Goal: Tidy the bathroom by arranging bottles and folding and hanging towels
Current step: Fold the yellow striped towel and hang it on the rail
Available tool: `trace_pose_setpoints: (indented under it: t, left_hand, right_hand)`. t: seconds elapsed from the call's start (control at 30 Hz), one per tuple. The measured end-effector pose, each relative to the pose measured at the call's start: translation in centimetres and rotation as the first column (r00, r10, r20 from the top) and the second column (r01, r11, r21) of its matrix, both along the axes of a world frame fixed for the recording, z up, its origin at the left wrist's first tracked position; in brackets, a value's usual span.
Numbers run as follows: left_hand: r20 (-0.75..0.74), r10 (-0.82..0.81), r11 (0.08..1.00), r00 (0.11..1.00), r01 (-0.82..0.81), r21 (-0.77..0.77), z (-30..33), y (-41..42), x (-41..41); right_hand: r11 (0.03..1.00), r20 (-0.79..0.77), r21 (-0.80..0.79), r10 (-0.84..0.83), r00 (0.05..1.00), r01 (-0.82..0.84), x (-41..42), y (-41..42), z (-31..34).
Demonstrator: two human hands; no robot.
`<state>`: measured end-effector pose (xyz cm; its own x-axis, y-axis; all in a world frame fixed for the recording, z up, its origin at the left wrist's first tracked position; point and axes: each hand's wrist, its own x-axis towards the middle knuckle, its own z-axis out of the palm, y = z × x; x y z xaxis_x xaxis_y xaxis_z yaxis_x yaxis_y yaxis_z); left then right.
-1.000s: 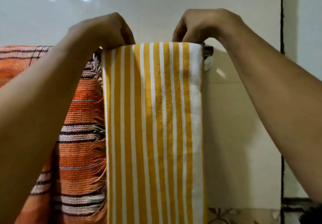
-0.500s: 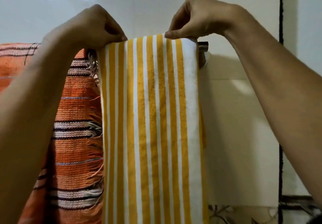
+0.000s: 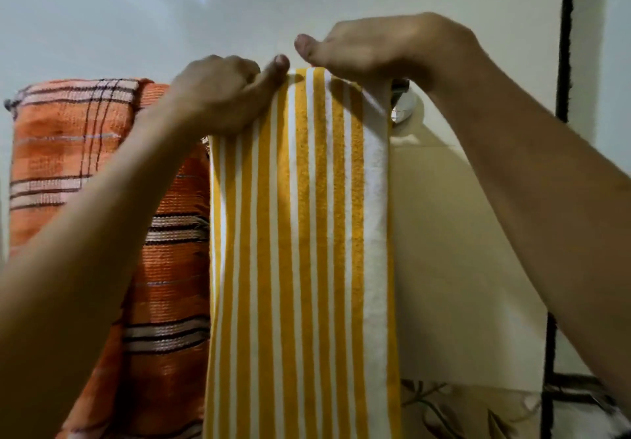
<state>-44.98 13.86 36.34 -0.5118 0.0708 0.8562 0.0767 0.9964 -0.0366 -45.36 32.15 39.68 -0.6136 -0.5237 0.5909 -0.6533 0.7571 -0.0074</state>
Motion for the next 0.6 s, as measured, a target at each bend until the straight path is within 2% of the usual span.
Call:
trace_pose_setpoints:
  t: [0.07, 0.13, 0.23, 0.3, 0.43, 0.5, 0.6]
  left_hand:
    - [-0.091, 0.007, 1.000, 0.996, -0.010, -0.023, -0.5, 0.2, -0.9]
    - [-0.151, 0.004, 1.000, 0.989, -0.006, -0.016, -0.7, 0.0, -1.4]
    - [-0.209, -0.030, 0.999, 0.977, 0.023, -0.033, -0.9, -0.3, -1.6]
    - [-0.197, -0.015, 1.000, 0.980, 0.010, -0.029, -0.8, -0.2, -1.3]
    - [0.012, 0.023, 0.998, 1.000, -0.024, 0.064, 0.3, 0.0, 0.0]
    - [0.032, 0.105, 0.994, 0.994, -0.106, 0.032, 0.2, 0.3, 0.8]
    - [-0.121, 0.193, 0.981, 0.974, -0.192, 0.021, -0.9, 1.4, 1.7]
  right_hand:
    - [0.998, -0.064, -0.004, -0.070, 0.995, 0.070, -0.6, -0.9, -0.8]
    - [0.987, -0.212, -0.049, -0.158, 0.964, 0.151, -1.3, -1.5, -1.6]
    - [0.976, -0.331, -0.131, -0.207, 0.921, 0.172, -1.7, -1.6, -2.3]
    - [0.973, -0.304, -0.131, -0.221, 0.927, 0.190, -1.5, -1.6, -2.0]
    - [0.970, -0.109, -0.048, -0.240, 0.965, 0.236, -0.4, -1.4, -0.9]
    - [0.960, -0.139, -0.055, -0.280, 0.950, 0.275, -0.3, -1.4, -1.1]
    - [0.951, -0.318, -0.168, -0.300, 0.899, 0.258, -0.6, -1.7, -2.8]
